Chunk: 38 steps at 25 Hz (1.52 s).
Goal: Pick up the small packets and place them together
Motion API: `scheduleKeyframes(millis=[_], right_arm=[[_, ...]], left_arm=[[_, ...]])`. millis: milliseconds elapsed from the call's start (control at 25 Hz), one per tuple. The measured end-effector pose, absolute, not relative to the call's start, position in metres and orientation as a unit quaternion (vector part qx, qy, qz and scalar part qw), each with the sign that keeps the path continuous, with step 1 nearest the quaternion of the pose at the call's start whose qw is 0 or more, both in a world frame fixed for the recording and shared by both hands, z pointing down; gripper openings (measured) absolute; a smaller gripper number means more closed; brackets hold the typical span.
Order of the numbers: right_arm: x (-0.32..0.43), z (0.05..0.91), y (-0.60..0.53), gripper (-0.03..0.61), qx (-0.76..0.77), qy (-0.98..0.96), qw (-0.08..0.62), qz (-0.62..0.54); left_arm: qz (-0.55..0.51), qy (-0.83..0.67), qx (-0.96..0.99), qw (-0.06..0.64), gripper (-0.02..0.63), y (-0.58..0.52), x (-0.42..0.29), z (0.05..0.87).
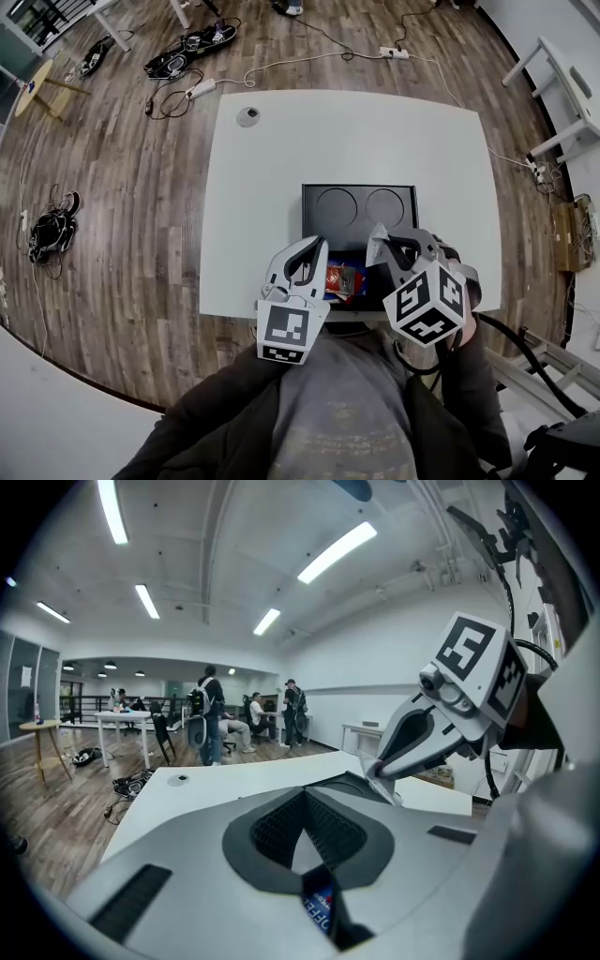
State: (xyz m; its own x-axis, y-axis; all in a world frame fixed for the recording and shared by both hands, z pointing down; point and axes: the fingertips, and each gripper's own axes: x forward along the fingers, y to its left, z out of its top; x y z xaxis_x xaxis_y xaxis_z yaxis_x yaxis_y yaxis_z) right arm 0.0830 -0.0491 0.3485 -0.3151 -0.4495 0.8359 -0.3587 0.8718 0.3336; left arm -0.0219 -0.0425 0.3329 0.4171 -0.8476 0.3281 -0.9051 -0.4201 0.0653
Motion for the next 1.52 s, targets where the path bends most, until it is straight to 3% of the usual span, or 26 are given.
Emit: scheduleKeyframes(millis=[600, 760, 1040, 1520], right_arm=[[0.091, 0.387, -0.130, 0.018, 0.245, -0.766, 0.587, -0.093], [0.088, 0.389, -0.136, 0.029, 0.248, -0.768, 0.582, -0.098], [0.084, 0.395, -0.124, 0.114, 0.235, -0.777, 0.578, -0.083], [0.076, 0.361, -0.076, 0.114, 0.262, -0.807, 0.524, -0.069]], left_arm=[[0.145, -0.553, 0.808, 0.143, 0.003, -0.066, -0.030, 0.352], [0.150, -0.558, 0.802, 0.151, 0.003, -0.064, -0.035, 0.357], [0.154, -0.560, 0.799, 0.155, 0.003, -0.057, -0.041, 0.360], [0.157, -0.547, 0.809, 0.148, 0.003, -0.032, -0.040, 0.359]])
